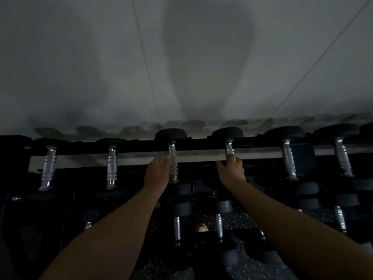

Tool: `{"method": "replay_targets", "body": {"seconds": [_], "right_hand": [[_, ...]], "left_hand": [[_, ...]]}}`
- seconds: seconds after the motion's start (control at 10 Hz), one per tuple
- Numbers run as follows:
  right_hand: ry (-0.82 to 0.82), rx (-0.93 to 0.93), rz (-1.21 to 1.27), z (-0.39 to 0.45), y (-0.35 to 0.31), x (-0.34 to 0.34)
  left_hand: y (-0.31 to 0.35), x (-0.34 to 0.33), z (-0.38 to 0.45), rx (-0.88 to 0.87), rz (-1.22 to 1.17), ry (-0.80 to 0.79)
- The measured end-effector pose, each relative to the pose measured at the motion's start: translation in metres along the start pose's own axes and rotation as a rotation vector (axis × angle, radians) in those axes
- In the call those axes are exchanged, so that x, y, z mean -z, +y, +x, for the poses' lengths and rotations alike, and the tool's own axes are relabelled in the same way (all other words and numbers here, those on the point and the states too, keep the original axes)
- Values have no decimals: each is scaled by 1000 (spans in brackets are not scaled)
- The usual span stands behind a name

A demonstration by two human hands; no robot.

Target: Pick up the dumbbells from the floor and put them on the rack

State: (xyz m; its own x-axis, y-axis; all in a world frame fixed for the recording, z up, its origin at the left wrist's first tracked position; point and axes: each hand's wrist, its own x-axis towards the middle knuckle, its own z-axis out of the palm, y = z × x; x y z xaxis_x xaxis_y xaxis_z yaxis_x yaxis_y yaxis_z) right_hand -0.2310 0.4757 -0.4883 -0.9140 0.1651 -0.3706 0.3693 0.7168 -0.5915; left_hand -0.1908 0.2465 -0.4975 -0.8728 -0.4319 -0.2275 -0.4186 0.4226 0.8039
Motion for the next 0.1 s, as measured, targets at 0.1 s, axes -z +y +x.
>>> {"method": "replay_targets", "body": {"seconds": [0.1], "right_hand": [[44,121,59,-38,-19,-3]], "left_hand": [[-10,34,-18,-96,62,-36]]}}
